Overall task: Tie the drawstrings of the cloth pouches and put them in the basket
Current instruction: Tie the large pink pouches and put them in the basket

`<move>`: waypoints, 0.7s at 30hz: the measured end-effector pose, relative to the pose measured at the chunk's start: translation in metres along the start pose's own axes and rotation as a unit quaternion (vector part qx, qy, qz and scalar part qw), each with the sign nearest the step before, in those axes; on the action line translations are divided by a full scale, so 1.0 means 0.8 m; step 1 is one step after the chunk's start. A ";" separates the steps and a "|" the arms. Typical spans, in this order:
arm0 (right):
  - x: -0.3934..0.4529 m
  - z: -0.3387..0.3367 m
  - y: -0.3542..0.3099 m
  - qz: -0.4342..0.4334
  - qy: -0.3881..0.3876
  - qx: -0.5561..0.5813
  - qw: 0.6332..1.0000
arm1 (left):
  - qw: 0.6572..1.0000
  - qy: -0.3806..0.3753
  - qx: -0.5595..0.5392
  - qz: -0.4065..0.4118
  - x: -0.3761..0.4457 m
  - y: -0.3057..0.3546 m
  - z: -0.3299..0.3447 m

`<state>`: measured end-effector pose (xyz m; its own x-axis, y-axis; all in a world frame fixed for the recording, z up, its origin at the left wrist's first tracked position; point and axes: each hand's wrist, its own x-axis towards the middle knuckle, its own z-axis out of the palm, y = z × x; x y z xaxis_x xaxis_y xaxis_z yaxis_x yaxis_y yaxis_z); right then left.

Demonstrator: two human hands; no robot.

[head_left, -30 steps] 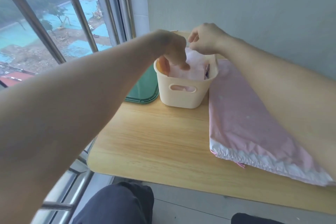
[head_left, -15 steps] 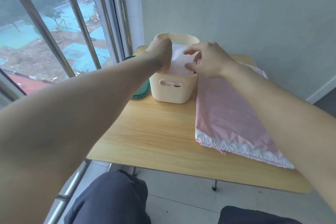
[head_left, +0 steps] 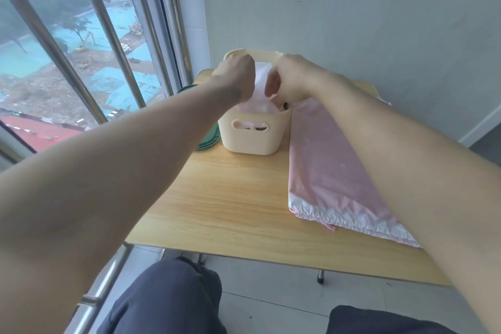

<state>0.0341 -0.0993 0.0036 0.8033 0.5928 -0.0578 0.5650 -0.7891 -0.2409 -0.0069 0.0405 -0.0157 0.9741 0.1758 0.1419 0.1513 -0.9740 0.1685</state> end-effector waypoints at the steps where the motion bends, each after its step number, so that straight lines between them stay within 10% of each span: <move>1: -0.005 -0.001 0.007 -0.006 0.032 0.051 0.998 | 1.000 0.007 -0.001 0.000 0.001 -0.003 -0.007; 6: -0.048 -0.001 0.042 0.002 0.264 0.219 0.939 | 0.997 0.065 -0.041 -0.001 -0.017 0.008 -0.037; 11: -0.108 0.026 0.086 0.069 0.302 0.244 0.919 | 0.946 0.219 -0.224 0.082 -0.085 0.053 -0.016; 17: -0.188 0.077 0.127 0.098 0.057 0.225 0.968 | 0.976 -0.131 -0.104 0.143 -0.142 0.084 0.077; 21: -0.227 0.101 0.141 0.135 -0.079 0.229 0.961 | 0.960 -0.228 -0.096 0.130 -0.156 0.086 0.111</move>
<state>-0.0632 -0.2828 -0.0915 0.8495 0.4226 -0.3158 0.1696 -0.7856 -0.5951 -0.1036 -0.0611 -0.1085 0.9536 -0.1933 -0.2307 -0.0982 -0.9244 0.3686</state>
